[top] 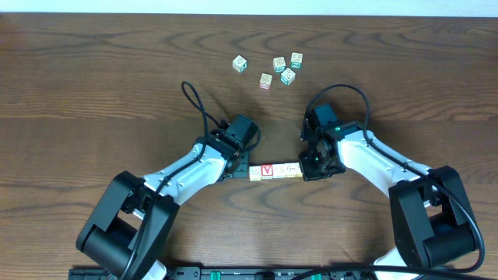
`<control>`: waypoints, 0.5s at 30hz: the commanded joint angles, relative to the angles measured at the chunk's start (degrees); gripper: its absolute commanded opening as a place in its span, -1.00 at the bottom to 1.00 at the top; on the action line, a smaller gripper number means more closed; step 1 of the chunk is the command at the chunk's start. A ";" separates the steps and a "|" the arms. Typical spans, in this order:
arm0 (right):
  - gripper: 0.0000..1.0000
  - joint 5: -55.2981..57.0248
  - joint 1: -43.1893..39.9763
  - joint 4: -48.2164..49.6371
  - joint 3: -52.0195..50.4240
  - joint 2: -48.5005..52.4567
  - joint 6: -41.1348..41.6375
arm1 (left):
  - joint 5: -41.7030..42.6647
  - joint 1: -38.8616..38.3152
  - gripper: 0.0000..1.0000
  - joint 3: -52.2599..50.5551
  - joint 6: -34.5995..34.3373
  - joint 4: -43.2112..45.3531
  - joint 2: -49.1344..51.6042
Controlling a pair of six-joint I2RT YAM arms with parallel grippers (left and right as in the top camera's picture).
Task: Lift 5 blocks
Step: 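Move the left gripper to the row's left end beside the green F block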
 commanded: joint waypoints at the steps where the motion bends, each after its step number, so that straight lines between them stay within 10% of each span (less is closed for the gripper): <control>1: -0.97 4.85 -0.20 -0.37 -0.76 2.34 -1.11 | 0.11 0.46 -0.86 -2.23 -2.14 -2.75 2.69; 15: -0.97 3.06 -0.17 -0.70 -0.76 2.34 -1.09 | 14.34 0.42 -0.85 -2.23 -5.31 -0.68 2.69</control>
